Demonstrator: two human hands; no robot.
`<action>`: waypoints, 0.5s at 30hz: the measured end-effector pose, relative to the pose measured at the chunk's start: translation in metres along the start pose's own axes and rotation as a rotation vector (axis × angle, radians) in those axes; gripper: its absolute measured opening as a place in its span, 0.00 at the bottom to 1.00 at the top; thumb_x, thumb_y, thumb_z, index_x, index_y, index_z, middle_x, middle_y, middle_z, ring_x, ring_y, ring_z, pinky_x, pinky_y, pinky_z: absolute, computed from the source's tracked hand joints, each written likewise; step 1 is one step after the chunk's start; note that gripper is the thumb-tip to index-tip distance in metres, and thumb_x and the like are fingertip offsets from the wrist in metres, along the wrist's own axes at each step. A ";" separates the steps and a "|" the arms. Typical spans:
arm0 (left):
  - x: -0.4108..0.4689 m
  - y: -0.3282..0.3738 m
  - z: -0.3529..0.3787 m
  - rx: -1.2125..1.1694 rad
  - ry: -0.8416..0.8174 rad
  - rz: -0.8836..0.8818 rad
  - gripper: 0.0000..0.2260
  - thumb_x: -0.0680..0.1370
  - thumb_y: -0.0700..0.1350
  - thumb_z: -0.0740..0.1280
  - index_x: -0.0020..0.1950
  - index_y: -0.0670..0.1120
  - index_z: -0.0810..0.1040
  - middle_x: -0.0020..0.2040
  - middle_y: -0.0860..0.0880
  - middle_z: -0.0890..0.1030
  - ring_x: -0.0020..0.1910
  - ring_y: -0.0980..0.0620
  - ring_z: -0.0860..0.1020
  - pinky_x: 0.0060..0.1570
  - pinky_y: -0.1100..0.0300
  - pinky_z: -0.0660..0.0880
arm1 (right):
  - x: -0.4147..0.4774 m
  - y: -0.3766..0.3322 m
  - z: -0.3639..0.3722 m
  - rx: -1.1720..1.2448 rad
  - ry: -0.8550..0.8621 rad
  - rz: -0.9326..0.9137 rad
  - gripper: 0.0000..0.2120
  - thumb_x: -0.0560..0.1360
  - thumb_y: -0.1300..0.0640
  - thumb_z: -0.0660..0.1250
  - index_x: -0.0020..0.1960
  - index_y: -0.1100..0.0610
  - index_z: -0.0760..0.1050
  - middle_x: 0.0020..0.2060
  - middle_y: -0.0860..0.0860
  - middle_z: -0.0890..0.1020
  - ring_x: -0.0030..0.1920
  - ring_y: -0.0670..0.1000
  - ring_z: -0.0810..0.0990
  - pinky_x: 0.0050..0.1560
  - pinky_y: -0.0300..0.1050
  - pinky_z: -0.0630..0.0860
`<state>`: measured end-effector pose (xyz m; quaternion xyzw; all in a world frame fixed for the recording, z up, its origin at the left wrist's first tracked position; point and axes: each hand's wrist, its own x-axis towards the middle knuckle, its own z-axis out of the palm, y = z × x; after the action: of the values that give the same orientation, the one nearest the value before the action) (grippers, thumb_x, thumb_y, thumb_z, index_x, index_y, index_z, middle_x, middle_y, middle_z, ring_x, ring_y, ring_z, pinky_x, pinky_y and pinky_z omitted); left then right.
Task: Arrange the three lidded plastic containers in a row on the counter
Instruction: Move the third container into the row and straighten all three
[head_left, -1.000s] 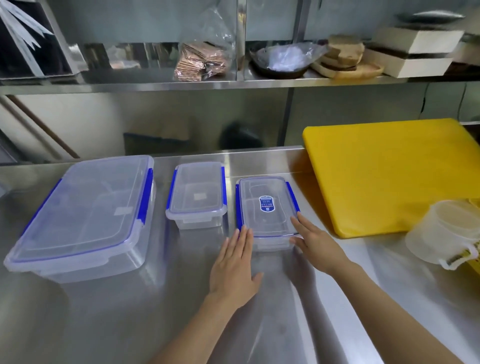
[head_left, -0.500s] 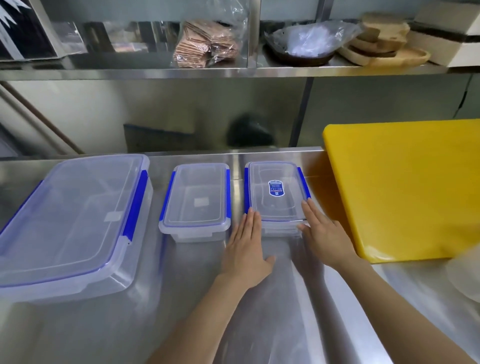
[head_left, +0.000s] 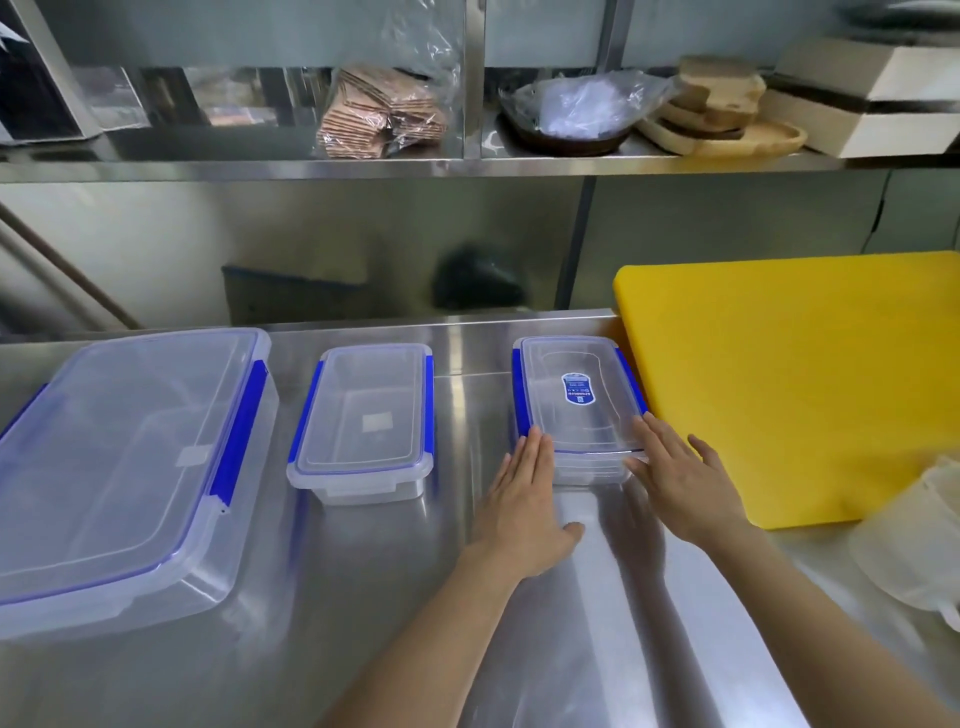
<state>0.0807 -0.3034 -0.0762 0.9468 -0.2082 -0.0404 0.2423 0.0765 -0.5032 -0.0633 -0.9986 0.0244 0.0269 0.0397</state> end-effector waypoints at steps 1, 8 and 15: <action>0.002 0.005 0.001 -0.002 -0.011 0.007 0.43 0.74 0.58 0.64 0.75 0.47 0.37 0.77 0.50 0.37 0.75 0.54 0.38 0.68 0.61 0.38 | -0.002 0.006 -0.001 -0.010 0.001 0.007 0.27 0.79 0.45 0.43 0.76 0.53 0.45 0.77 0.49 0.51 0.76 0.48 0.49 0.74 0.50 0.48; 0.006 0.006 -0.007 0.063 -0.063 0.056 0.40 0.75 0.57 0.61 0.75 0.47 0.38 0.77 0.50 0.39 0.75 0.54 0.38 0.69 0.60 0.35 | -0.004 0.007 0.000 -0.052 0.002 0.032 0.29 0.80 0.47 0.48 0.75 0.54 0.41 0.77 0.50 0.48 0.76 0.50 0.46 0.74 0.50 0.48; -0.008 -0.055 -0.061 -0.022 0.350 -0.079 0.33 0.76 0.58 0.59 0.76 0.51 0.48 0.77 0.52 0.51 0.76 0.53 0.47 0.72 0.56 0.43 | -0.003 -0.036 -0.020 0.095 0.094 -0.020 0.37 0.75 0.40 0.60 0.75 0.53 0.48 0.76 0.55 0.53 0.76 0.55 0.48 0.73 0.52 0.50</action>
<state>0.1045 -0.2293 -0.0491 0.9441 -0.1249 0.1134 0.2834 0.0760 -0.4693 -0.0408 -0.9959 0.0175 -0.0215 0.0861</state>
